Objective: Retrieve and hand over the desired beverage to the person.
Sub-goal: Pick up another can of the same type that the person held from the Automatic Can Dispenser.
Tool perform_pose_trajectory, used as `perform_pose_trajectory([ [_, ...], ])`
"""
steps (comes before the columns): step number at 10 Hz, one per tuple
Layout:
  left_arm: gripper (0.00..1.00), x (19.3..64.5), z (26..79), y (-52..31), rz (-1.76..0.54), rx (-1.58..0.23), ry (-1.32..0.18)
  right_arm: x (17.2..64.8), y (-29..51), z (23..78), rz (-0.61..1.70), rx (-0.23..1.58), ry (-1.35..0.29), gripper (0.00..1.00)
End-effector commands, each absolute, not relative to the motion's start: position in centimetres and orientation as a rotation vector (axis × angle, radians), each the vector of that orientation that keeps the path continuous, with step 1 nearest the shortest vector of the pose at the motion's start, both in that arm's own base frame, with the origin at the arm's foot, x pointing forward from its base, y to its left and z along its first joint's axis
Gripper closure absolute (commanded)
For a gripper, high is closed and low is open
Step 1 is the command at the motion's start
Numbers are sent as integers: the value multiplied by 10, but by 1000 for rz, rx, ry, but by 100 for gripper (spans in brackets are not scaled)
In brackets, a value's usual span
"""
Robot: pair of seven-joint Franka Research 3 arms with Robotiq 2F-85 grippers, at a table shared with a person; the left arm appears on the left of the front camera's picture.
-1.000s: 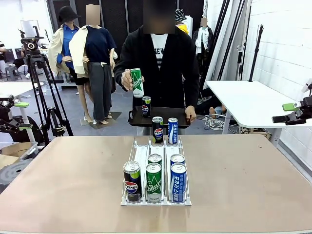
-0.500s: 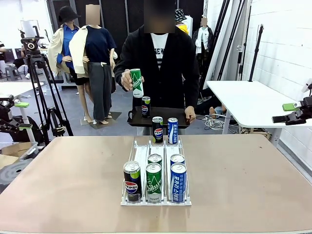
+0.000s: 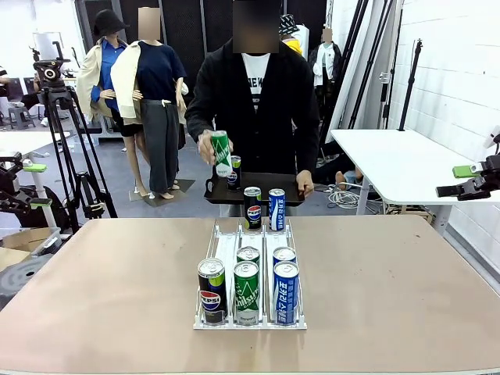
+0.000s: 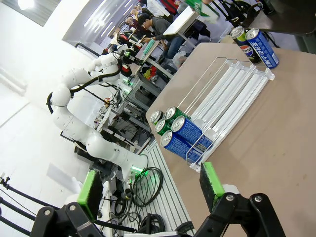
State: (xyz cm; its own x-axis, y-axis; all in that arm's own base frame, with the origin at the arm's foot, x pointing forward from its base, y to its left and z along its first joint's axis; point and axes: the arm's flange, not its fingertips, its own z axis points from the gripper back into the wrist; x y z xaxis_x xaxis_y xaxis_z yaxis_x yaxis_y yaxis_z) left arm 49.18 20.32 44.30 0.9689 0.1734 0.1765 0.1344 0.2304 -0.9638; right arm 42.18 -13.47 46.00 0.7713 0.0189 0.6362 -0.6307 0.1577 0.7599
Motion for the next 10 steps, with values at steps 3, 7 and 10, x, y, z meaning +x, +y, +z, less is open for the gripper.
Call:
perform_pose_trajectory([
  [3,0,491,444,204,22,-1344,-272,421,-133,460,510,1351,-567,0],
  [7,0,491,444,204,22,-1344,-272,421,-133,460,510,1351,-567,0],
  [10,0,491,444,204,22,-1344,-272,421,-133,460,510,1351,-567,0],
])
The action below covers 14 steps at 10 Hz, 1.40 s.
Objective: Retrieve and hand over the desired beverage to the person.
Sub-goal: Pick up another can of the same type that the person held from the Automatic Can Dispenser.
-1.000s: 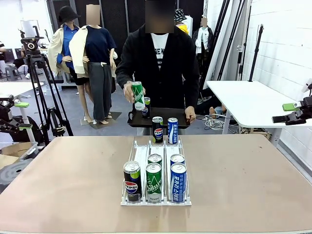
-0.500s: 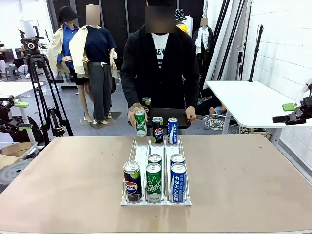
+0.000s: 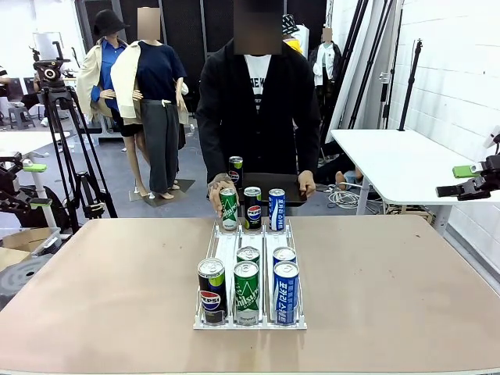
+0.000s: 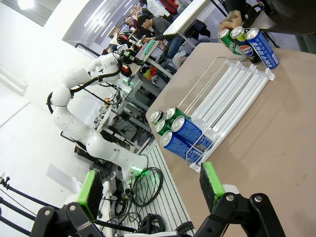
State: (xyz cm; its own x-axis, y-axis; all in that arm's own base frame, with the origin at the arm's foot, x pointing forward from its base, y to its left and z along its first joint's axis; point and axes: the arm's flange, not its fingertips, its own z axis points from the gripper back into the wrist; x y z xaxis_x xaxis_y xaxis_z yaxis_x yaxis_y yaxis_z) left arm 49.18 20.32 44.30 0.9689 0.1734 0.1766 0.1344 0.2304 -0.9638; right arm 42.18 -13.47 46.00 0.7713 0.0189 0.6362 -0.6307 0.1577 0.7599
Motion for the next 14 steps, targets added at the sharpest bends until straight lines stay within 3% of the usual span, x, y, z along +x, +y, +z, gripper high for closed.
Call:
perform_pose_trajectory([
  [1,0,491,444,204,22,-1344,-272,421,-133,460,510,1351,-567,0],
  [14,0,491,444,204,22,-1344,-272,421,-133,460,510,1351,-567,0],
])
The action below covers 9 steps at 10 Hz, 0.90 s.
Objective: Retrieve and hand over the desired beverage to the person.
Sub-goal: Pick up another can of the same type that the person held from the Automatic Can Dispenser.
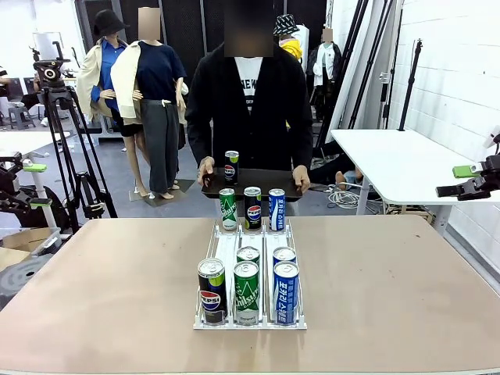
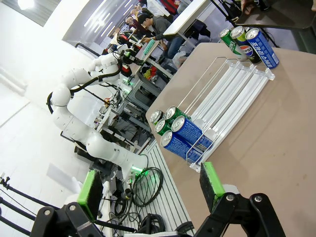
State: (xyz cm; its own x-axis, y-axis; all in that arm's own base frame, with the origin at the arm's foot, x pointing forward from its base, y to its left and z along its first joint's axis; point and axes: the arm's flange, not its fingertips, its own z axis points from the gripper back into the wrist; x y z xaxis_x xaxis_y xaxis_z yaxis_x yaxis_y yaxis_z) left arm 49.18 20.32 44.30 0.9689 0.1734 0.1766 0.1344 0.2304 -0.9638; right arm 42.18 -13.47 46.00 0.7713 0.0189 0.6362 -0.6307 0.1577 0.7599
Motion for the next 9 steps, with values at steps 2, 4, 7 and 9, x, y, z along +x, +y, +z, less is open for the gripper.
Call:
perform_pose_trajectory([
  [2,0,491,444,204,22,-1344,-272,421,-133,460,510,1351,-567,0],
  [4,0,491,444,204,22,-1344,-272,421,-133,460,510,1351,-567,0],
  [7,0,491,444,204,22,-1344,-272,421,-133,460,510,1351,-567,0],
  [9,0,491,444,204,22,-1344,-272,421,-133,460,510,1351,-567,0],
])
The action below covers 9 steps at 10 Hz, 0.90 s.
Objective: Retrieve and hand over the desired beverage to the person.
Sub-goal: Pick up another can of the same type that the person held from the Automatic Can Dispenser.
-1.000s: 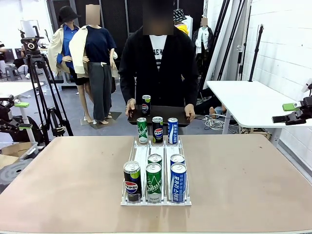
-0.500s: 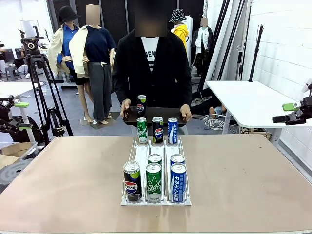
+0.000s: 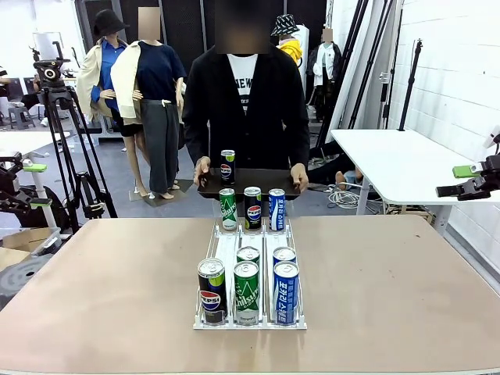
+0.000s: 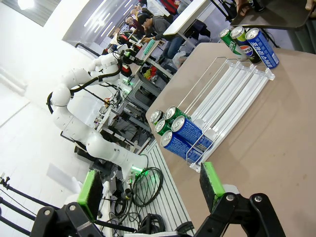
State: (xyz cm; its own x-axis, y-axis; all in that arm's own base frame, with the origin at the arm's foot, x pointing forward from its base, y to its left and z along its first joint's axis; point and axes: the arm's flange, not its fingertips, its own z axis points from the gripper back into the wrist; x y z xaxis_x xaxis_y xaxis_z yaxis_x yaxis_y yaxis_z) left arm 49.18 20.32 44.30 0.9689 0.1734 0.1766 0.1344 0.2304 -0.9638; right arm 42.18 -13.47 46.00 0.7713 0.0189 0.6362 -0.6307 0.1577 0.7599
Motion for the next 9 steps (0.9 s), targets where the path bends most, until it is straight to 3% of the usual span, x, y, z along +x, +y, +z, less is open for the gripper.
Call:
perform_pose_trajectory([
  [1,0,491,444,204,22,-1344,-272,421,-133,460,510,1351,-567,0],
  [9,0,491,444,204,22,-1344,-272,435,-99,516,498,1354,-448,0],
])
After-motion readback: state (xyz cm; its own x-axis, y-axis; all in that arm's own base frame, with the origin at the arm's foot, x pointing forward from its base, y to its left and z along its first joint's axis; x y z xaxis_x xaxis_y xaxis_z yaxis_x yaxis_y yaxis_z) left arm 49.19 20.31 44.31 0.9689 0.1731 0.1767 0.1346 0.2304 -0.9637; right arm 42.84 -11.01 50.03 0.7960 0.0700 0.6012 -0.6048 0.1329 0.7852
